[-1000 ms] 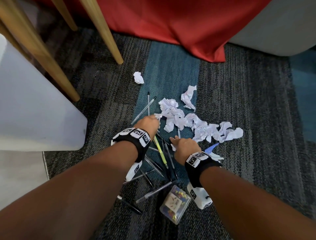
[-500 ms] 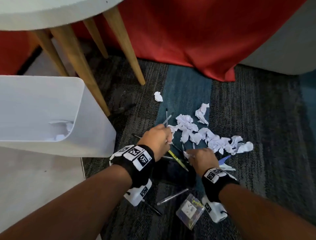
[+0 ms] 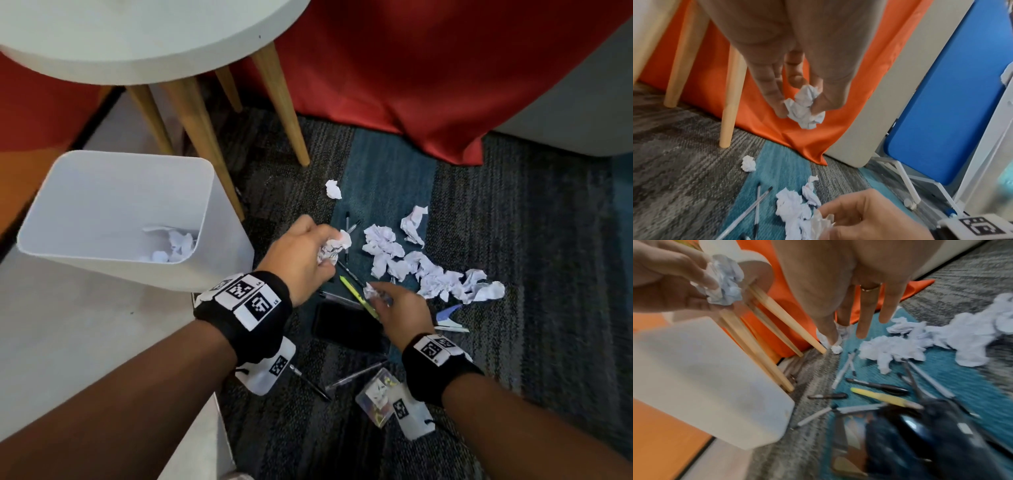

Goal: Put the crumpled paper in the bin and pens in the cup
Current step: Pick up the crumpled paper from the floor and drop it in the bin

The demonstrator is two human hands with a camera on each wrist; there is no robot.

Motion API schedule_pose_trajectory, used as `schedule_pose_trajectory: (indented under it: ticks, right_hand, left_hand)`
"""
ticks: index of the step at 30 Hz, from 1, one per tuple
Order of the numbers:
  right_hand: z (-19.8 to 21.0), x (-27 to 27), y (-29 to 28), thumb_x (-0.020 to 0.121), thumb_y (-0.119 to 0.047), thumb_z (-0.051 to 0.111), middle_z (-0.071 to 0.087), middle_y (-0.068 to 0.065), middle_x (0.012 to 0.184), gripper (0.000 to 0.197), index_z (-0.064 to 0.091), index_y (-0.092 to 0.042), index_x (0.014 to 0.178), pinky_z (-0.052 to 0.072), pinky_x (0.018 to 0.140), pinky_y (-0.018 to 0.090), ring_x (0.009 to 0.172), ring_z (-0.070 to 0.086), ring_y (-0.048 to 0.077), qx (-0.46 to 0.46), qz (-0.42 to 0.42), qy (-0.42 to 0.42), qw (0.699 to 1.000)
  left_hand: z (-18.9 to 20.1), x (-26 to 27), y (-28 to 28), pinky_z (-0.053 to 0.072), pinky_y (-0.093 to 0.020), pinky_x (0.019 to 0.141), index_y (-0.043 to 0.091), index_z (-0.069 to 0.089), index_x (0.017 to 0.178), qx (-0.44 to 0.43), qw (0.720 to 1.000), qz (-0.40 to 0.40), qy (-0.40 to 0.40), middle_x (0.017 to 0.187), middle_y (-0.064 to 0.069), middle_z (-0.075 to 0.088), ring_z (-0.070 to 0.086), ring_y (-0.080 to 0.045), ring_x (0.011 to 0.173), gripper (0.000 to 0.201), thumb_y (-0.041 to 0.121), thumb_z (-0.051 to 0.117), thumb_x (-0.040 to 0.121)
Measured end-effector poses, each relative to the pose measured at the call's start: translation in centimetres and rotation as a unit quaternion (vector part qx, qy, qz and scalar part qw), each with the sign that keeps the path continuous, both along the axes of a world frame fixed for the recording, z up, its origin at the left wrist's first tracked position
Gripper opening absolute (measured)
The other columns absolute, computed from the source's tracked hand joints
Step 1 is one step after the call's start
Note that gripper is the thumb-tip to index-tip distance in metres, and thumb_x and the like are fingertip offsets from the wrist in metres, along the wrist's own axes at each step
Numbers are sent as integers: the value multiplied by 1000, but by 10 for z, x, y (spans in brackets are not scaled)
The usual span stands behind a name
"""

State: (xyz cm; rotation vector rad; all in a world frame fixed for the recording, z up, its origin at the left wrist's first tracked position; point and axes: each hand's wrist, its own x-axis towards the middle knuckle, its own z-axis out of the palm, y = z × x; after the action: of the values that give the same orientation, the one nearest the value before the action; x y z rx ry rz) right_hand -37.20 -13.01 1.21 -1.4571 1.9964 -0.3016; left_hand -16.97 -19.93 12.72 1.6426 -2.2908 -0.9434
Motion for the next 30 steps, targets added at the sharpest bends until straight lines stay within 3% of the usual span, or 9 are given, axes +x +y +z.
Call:
schedule_pose_trajectory:
  ticks: [2,4,6,9,14,18,23,25,30]
  right_hand:
    - [14,10,-6,90,-25,66,73,3,107,28,68,-25,118,44,76,19,92,67,19,-31,-3,-27,999]
    - [35,26,-17,90,-20,65,71,2,108,27,69,-22,117,43,79,16,94,65,15,-76,-13,-71,994]
    - [61,48,-33,89,-17,65,70,-1,106,26,69,-24,114,47,84,20,94,65,14,-141,-29,-128,981]
    - [106,91,-55,88,-18,67,64,-7,108,25,70,-26,112,51,91,30,96,63,10,-231,-37,-204,951]
    - [166,165,-79,87,-20,69,61,-11,107,28,65,-28,114,48,83,15,90,60,2,-305,26,-288,908]
    - [174,210,-93,85,-22,70,64,-11,104,28,58,-27,110,50,82,29,94,59,9,-293,105,-283,907]
    - [166,239,-101,82,-25,72,53,-20,88,23,60,-25,101,45,89,46,97,54,18,-304,130,-220,918]
    - [163,245,-104,82,-28,72,56,-18,89,22,60,-25,100,44,90,46,98,55,20,-309,134,-206,919]
    - [163,255,-111,82,-33,71,63,-15,93,20,60,-29,98,29,85,30,99,53,16,-318,141,-180,920]
  left_hand:
    - [20,5,1,43,-25,83,23,58,120,-32,999,21,30,100,4,36,50,-14,87,38,21,67,84]
    - [43,15,0,37,-14,74,23,61,114,-78,993,56,66,105,5,39,45,-3,79,35,19,69,80]
    - [69,28,-1,33,-6,72,23,62,109,-116,982,107,102,109,9,44,45,6,76,33,16,70,77]
    - [100,55,-5,40,-16,73,23,61,106,-152,967,178,102,98,12,58,47,-1,71,32,16,70,76]
    - [111,115,-7,37,-23,70,25,56,104,-151,927,337,64,100,8,61,51,-10,76,30,17,69,77]
    - [92,149,-3,47,-33,80,25,55,108,-101,907,408,9,103,-2,60,59,-23,92,35,21,71,77]
    - [73,172,3,46,-34,88,27,55,115,-69,899,431,-34,114,-4,58,56,-25,106,38,25,71,81]
    - [69,178,5,45,-34,88,27,55,119,-59,898,433,-47,117,-5,57,55,-25,108,39,26,70,82]
    - [68,183,7,44,-38,98,30,50,133,-27,907,412,-79,133,-5,50,50,-26,119,54,24,68,83]
